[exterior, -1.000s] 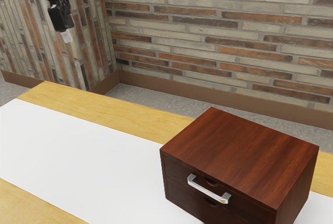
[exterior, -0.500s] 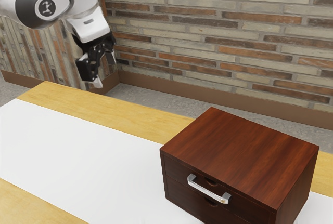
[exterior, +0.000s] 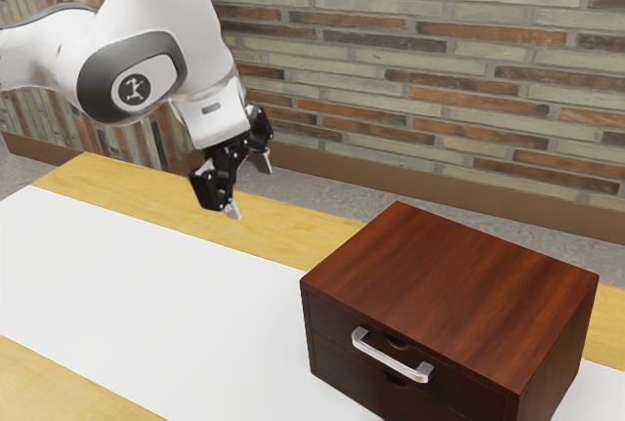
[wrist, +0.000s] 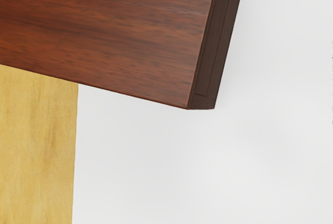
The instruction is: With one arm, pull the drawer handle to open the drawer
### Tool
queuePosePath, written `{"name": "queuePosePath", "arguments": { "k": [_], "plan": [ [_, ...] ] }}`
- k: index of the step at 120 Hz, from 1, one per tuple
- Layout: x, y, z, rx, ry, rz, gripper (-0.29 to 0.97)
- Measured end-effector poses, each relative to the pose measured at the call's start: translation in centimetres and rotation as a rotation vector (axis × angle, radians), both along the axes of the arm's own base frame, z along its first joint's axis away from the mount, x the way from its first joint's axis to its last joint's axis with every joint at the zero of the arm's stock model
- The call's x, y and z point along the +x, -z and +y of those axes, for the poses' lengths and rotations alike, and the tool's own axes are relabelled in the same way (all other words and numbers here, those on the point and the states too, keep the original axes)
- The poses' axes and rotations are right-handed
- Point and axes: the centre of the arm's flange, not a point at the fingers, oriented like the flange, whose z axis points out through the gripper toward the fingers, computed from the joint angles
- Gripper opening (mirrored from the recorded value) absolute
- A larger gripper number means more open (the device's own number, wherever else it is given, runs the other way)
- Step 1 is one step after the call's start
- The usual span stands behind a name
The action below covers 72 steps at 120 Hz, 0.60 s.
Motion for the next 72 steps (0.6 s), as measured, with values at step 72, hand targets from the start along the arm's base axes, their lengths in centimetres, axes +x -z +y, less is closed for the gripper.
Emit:
{"name": "queuePosePath", "arguments": {
  "k": [72],
  "plan": [
    [-6.6, 3.2, -9.3, -0.063, 0.173, -0.021, 0.52]
  ]
}}
